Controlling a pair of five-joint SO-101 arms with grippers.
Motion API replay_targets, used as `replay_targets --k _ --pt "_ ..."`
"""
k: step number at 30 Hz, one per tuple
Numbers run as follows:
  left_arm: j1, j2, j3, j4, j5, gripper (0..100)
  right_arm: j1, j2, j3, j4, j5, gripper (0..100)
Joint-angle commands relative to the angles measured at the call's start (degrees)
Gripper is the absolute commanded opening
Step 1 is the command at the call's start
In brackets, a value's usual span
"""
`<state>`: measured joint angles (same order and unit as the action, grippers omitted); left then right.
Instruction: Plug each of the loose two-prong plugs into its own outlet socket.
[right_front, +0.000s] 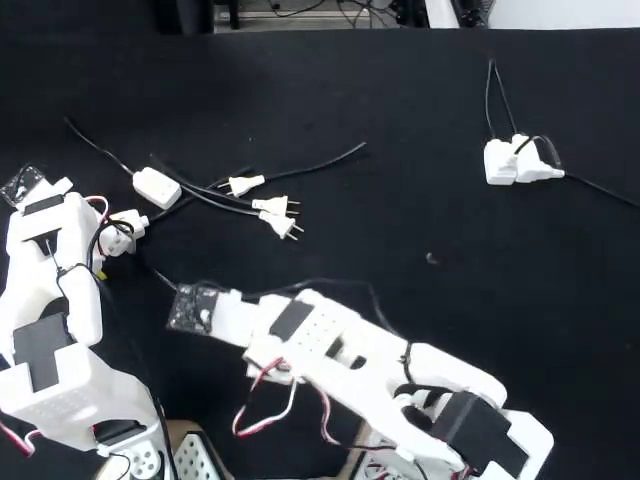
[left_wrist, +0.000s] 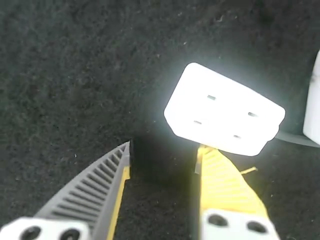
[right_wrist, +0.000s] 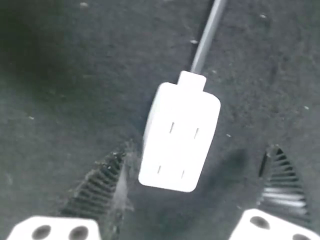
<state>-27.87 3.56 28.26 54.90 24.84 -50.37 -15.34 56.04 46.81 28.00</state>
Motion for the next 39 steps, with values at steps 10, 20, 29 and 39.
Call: replay_targets --k 10,20,29,39 --pt "-0.4 -0.5 -1.5 -0.4 -0.4 22 9.6 0.2 -5.6 0.6 1.3 37.8" --pt "0.0 -1.4 -3.5 2.9 -5.9 22 9.8 -13.3 -3.9 6.8 0.8 37.8" --pt "0.4 -7.6 -4.5 6.4 -6.2 22 15.1 -27.2 3.9 -4.0 -11.0 37.8" --pt "15.7 -11.9 5.8 -0.8 -19.8 22 30.2 -27.7 4.4 -11.5 -28.8 37.8"
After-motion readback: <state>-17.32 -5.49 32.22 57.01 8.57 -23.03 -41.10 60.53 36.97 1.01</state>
